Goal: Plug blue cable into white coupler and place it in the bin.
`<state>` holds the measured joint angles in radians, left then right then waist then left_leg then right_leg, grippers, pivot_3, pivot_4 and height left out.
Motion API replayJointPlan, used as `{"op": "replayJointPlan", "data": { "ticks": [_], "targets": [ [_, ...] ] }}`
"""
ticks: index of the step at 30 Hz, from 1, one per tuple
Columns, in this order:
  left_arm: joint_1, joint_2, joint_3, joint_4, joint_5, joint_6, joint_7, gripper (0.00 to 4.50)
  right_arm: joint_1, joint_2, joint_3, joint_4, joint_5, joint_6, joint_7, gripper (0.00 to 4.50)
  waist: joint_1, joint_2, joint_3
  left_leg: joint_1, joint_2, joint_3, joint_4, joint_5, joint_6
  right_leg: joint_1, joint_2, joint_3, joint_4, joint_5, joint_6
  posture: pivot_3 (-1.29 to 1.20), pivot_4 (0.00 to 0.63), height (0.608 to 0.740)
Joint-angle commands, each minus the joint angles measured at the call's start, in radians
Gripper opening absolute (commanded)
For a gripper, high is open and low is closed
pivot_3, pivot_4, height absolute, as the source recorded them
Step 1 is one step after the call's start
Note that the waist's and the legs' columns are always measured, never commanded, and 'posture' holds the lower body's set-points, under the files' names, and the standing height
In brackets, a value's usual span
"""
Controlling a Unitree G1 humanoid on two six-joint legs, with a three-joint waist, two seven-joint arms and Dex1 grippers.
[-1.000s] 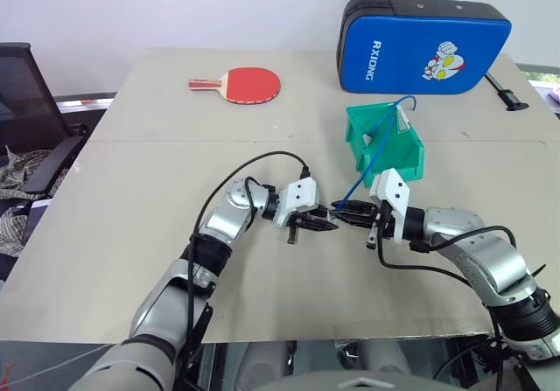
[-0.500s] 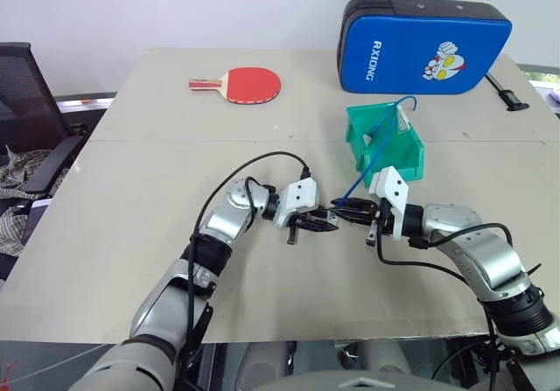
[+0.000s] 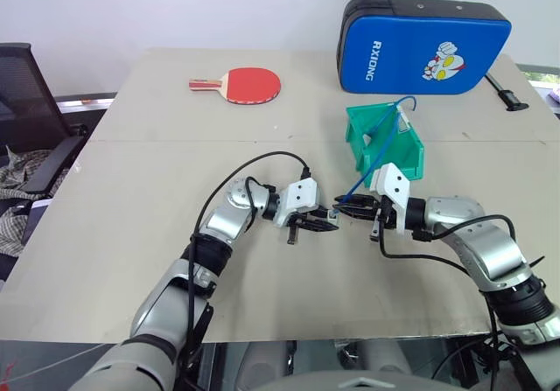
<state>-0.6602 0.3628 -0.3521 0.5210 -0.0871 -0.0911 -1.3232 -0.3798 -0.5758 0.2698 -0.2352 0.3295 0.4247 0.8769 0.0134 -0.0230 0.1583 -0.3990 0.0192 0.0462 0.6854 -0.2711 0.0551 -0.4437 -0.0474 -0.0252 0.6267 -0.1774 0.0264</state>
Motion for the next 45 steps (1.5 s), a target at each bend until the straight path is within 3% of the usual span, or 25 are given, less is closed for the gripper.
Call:
{"op": "replayJointPlan", "data": {
  "ticks": [1, 10, 17, 22, 26, 32, 34, 35, 39, 45],
  "targets": [
    [-0.003, -0.011, 0.002, -0.014, -0.002, -0.017, -0.011, 0.55, -0.026, -0.031, 0.040, 0.017, -0.069, 0.007, 0.029, 0.00, 0.000, 0.000, 0.000, 0.000, 0.000, 0.000, 0.000, 0.000, 0.000, 0.000, 0.000, 0.000, 0.000, 0.000, 0.000, 0.00, 0.150, 0.731],
    [0.008, -0.014, 0.011, -0.034, -0.004, -0.004, 0.003, 0.55, -0.079, -0.022, 0.190, 0.011, -0.204, 0.037, 0.053, 0.00, 0.000, 0.000, -0.001, 0.001, 0.000, 0.000, 0.000, 0.000, 0.000, 0.000, 0.000, 0.000, 0.001, 0.000, 0.000, 0.00, 0.150, 0.731],
    [0.013, -0.020, 0.013, -0.050, -0.007, 0.009, 0.011, 0.55, -0.036, -0.050, 0.249, 0.066, -0.258, 0.067, 0.105, 0.00, 0.000, 0.000, -0.004, 0.006, 0.001, -0.001, 0.000, 0.000, 0.000, 0.005, 0.000, -0.001, 0.001, -0.004, -0.001, 0.00, 0.150, 0.731],
    [0.018, -0.018, 0.017, -0.059, -0.008, 0.017, 0.015, 0.55, -0.003, -0.039, 0.243, 0.091, -0.272, 0.038, 0.083, 0.00, 0.000, 0.000, -0.010, 0.009, 0.001, -0.001, 0.000, 0.000, 0.000, 0.008, 0.000, -0.001, 0.000, -0.004, -0.001, 0.00, 0.150, 0.731],
    [0.024, -0.022, 0.025, -0.081, -0.015, 0.033, 0.026, 0.55, 0.000, 0.037, 0.149, 0.141, -0.236, 0.006, 0.004, 0.00, -0.003, -0.002, -0.013, 0.012, 0.002, -0.001, -0.001, 0.000, 0.000, 0.010, 0.000, -0.001, 0.000, -0.004, -0.001, 0.00, 0.150, 0.731],
    [0.026, -0.025, 0.039, -0.095, -0.042, 0.090, 0.018, 0.55, 0.024, 0.039, 0.120, 0.119, -0.222, -0.002, 0.028, 0.00, -0.002, -0.001, -0.013, 0.015, 0.002, -0.001, -0.001, 0.000, 0.000, 0.012, 0.000, -0.001, 0.001, -0.004, -0.001, 0.00, 0.150, 0.731],
    [0.029, -0.022, 0.052, -0.117, -0.048, 0.111, 0.031, 1.66, 0.026, 0.043, 0.110, 0.108, -0.215, 0.005, 0.022, 0.00, -0.002, -0.001, -0.013, 0.015, 0.002, 0.000, -0.001, 0.000, 0.000, 0.012, 0.000, -0.001, 0.000, -0.004, -0.001, 0.00, 0.150, 0.731],
    [0.032, -0.019, 0.059, -0.131, -0.051, 0.123, 0.037, 1.91, 0.028, 0.048, 0.100, 0.098, -0.205, 0.012, 0.017, 0.00, -0.001, -0.001, -0.013, 0.015, 0.002, 0.000, -0.001, 0.000, 0.000, 0.012, 0.000, -0.001, 0.000, -0.004, -0.001, 0.00, 0.150, 0.731],
    [0.091, 0.039, 0.087, -0.254, -0.102, 0.200, 0.021, 3.74, 0.043, 0.075, -0.007, -0.009, -0.089, 0.087, -0.009, 0.00, -0.003, -0.001, -0.013, 0.014, 0.002, -0.001, -0.001, 0.000, 0.000, 0.012, 0.000, -0.001, 0.000, -0.004, -0.001, 0.00, 0.150, 0.731],
    [0.256, 0.088, 0.245, -0.512, -0.224, 0.316, 0.162, 3.74, 0.010, 0.051, -0.308, -0.258, 0.194, 0.301, -0.081, 0.00, -0.003, 0.005, -0.007, 0.008, 0.003, 0.000, -0.002, 0.000, 0.000, 0.006, -0.002, -0.001, 0.000, -0.004, -0.002, 0.00, 0.150, 0.731]
  ]
}}
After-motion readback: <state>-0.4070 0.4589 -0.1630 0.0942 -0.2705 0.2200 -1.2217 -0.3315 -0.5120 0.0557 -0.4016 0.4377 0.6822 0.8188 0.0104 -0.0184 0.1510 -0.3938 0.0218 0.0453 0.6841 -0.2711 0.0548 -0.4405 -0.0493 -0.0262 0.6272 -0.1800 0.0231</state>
